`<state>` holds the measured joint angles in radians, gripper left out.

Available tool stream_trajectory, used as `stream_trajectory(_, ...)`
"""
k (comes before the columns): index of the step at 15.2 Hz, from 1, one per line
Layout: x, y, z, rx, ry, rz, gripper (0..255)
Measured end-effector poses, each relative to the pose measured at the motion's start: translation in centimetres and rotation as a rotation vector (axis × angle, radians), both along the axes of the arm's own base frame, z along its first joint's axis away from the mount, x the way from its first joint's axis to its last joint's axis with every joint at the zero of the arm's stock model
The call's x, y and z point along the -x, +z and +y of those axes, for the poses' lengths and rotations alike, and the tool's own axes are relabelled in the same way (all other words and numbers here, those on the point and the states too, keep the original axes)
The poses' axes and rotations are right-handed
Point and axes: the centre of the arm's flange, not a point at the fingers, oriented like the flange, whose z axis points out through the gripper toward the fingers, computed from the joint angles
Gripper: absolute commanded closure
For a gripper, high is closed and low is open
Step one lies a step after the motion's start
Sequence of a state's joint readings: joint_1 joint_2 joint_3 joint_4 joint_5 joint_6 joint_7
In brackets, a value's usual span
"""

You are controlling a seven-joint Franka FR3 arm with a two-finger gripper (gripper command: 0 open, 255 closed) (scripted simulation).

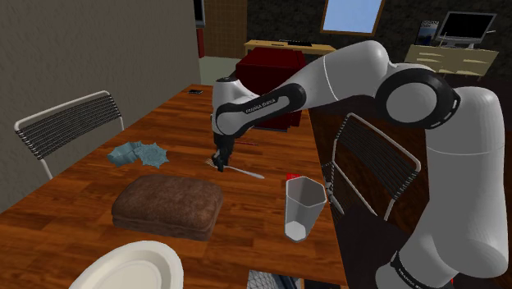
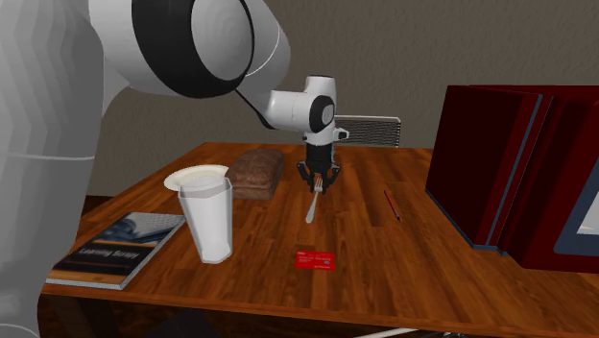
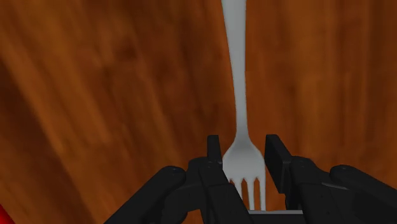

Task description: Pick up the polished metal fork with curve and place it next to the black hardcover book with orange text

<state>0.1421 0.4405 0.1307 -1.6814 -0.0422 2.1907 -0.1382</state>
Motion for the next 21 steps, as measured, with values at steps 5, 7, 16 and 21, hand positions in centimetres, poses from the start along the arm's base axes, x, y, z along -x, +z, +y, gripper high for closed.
stream_trajectory(5, -0.1, 2.7, 0.0, 0.0, 0.0, 0.0, 255)
stream_trajectory(7, -0.1, 3.6, 0.1, 0.0, 0.0, 0.0, 255)
stream_trajectory(16, 4.3, 6.1, 3.1, 0.0, 0.001, 0.0, 255)
stream_trajectory(21, 9.7, 6.4, 7.0, 0.0, 0.001, 0.0, 255)
